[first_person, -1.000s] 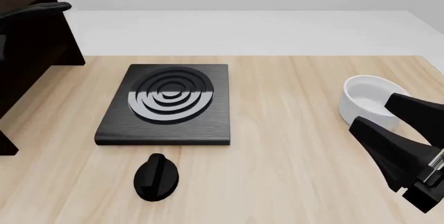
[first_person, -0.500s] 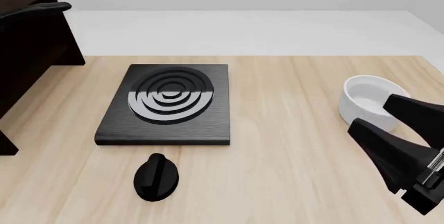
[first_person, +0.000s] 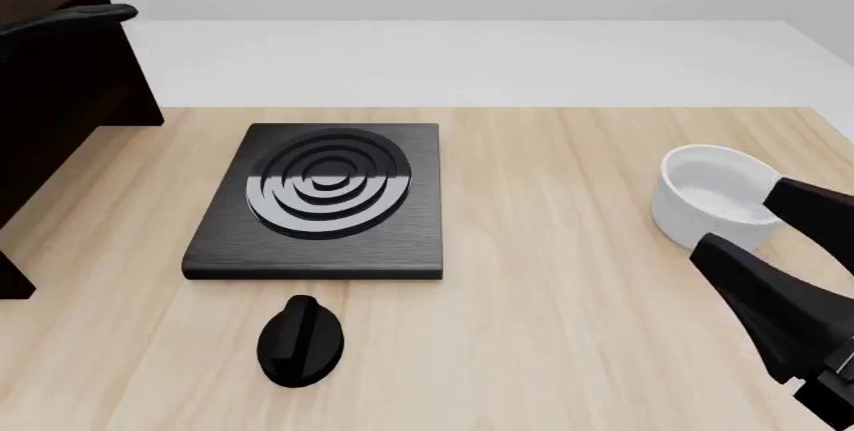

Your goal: Put the frying pan on the cabinet shelf.

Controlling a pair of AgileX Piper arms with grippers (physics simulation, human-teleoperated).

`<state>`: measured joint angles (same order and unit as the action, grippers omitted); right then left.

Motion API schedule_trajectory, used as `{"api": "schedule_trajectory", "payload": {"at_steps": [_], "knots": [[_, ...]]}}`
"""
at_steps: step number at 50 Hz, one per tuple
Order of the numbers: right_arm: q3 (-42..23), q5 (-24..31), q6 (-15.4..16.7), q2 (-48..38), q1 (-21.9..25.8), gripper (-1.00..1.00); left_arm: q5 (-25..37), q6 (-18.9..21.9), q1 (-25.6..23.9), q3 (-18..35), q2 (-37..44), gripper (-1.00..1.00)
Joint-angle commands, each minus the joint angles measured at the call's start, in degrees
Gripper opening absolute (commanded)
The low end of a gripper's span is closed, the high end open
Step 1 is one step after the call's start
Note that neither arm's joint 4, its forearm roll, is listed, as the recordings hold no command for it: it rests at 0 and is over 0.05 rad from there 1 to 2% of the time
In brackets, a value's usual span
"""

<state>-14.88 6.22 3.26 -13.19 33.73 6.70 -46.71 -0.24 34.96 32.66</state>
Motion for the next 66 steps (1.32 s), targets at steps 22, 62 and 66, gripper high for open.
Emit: {"api": "schedule_trajectory", "payload": {"at_steps": [22, 62, 66], "knots": [[-0.78, 3.08, -0.10, 3.78, -0.46, 1.00, 16.40, 23.65, -6.51, -5.35, -14.32, 1.00], [0.14, 4.17, -2.94, 6.03, -1.67, 1.00, 30.02, 37.40, -6.33, -7.27, -30.30, 1.00], [-0.39, 5.42, -3.89, 7.23, -2.30, 1.00, 31.91, 37.43, -6.70, -5.97, -31.14, 1.00]]}}
